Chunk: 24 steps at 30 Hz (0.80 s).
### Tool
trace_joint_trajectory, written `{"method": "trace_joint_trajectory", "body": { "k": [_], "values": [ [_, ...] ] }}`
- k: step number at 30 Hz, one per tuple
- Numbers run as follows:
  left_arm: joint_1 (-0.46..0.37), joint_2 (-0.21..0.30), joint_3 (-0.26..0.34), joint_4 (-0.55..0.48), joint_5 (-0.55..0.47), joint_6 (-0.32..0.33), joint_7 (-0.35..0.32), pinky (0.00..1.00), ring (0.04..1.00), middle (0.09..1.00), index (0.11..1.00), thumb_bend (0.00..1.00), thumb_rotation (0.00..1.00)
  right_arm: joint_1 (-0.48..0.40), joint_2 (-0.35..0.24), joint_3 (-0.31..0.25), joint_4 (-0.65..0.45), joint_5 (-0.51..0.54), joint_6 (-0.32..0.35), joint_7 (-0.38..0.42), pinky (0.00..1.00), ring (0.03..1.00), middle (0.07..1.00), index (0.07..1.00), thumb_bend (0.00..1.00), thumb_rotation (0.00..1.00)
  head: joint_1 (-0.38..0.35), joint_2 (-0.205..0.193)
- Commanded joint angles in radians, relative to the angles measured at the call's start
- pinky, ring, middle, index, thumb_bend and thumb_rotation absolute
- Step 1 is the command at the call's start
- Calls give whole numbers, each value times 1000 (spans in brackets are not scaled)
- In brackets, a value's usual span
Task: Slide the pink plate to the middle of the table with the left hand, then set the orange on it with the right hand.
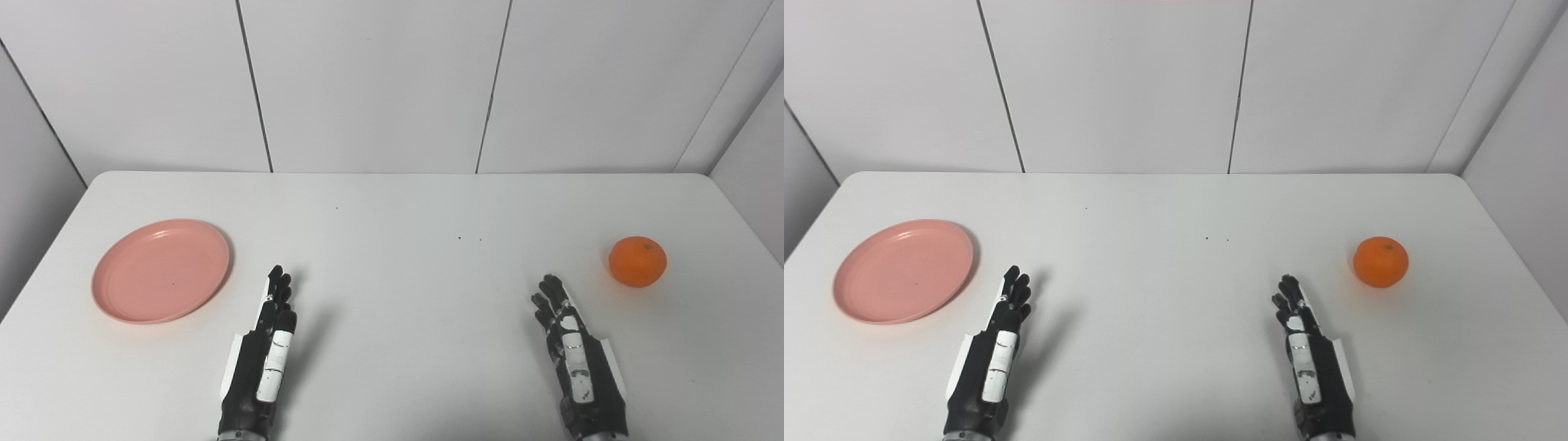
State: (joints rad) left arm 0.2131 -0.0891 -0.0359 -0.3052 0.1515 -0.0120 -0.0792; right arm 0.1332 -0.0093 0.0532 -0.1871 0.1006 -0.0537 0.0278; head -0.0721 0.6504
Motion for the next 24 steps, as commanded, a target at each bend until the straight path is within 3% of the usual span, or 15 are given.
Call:
{"method": "trace_joint_trajectory", "body": {
  "k": [1, 24],
  "values": [
    [261, 67, 6, -65, -1, -31, -6, 1000, 1000, 1000, 1000, 736, 1000, 29, 14, 19, 21, 26, 10, 30, 976, 941, 956, 938, 840, 952, 5, -4],
    [271, 55, 7, -83, 3, 11, 1, 1000, 1000, 1000, 1000, 764, 1000, 36, 11, 37, 14, 1, 7, 32, 968, 940, 954, 935, 868, 959, 0, 0]
  ]
}}
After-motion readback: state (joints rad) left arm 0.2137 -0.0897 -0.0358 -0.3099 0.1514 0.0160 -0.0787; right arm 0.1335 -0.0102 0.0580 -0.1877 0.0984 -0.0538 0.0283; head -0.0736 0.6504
